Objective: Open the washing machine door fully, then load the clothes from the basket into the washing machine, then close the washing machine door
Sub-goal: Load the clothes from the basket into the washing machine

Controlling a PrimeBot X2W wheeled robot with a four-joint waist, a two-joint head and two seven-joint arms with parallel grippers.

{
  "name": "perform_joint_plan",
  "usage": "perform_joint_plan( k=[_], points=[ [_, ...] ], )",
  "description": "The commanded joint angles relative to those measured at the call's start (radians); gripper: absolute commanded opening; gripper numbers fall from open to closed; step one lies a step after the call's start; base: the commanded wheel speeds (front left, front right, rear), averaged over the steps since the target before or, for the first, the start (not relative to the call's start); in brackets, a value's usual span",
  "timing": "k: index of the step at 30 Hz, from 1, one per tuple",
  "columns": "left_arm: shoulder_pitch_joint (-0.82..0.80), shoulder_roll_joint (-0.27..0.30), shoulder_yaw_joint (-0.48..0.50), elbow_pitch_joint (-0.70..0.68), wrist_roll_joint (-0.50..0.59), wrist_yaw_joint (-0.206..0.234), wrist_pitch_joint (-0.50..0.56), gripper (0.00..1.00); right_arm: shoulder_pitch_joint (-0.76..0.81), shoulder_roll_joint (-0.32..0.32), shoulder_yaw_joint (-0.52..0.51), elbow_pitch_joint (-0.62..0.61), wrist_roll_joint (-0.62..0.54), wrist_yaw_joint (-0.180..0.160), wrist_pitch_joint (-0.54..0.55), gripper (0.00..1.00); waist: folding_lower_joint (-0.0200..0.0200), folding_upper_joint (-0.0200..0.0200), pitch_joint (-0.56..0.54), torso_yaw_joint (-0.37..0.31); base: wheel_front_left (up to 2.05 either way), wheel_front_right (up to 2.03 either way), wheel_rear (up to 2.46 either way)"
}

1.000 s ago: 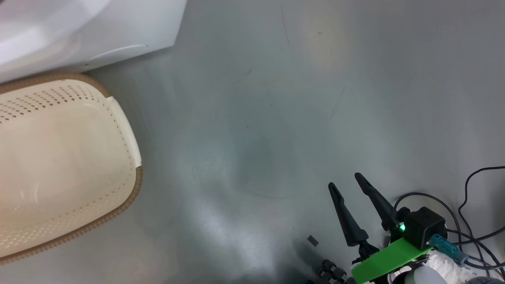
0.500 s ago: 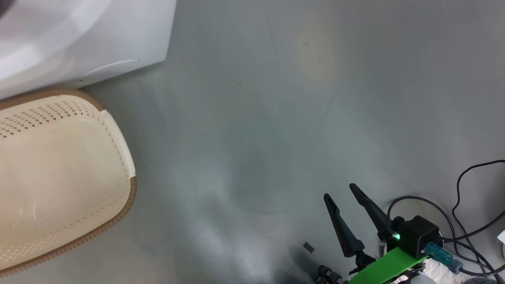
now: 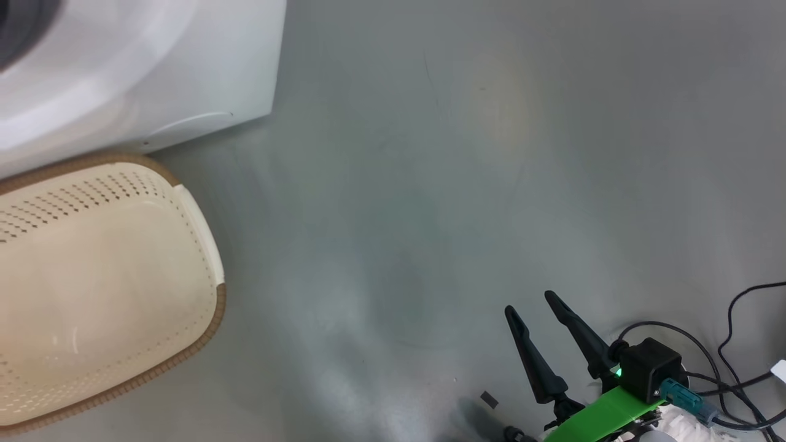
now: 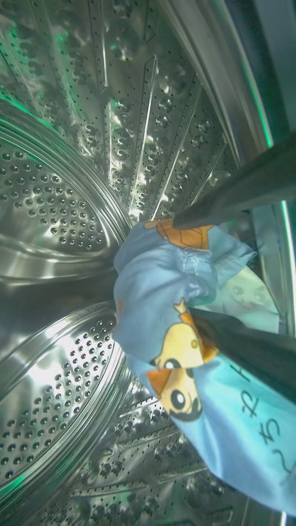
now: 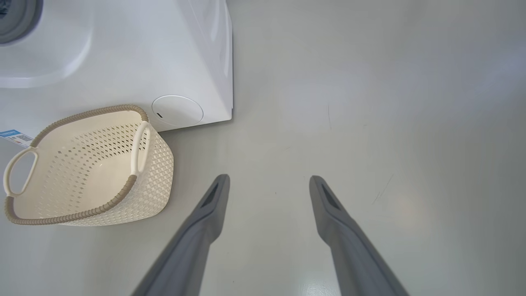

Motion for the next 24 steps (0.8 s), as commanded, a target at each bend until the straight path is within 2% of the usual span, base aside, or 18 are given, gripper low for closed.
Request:
perform_joint_plan(
  k=[1,5,12,24],
  points=[
    [0.000,0.027,-0.004,-0.013,0.002,0.016,0.007,1.00,0.029,-0.017,0.020,-0.012,0.009,0.002,-0.005,1.00,0.0000,-0.0001,-0.023,0.010,0.00,0.00,0.00],
    [0.026,0.003,0.002,0.003,-0.015,0.044,0.016,1.00,0.025,-0.027,0.013,-0.013,0.006,0.002,-0.005,1.00,0.0000,-0.0001,-0.052,0.032,0.00,0.00,0.00],
    [0.107,-0.036,0.030,0.016,-0.062,0.058,0.015,1.00,0.018,-0.044,0.015,-0.008,0.002,0.002,-0.005,1.00,0.0000,-0.0001,-0.126,0.076,0.00,0.00,0.00],
    [0.200,-0.090,0.042,0.022,-0.115,0.019,-0.016,1.00,0.017,-0.059,0.018,0.002,0.004,0.002,-0.005,1.00,0.0000,-0.0001,-0.208,0.148,0.00,0.00,0.00]
  ],
)
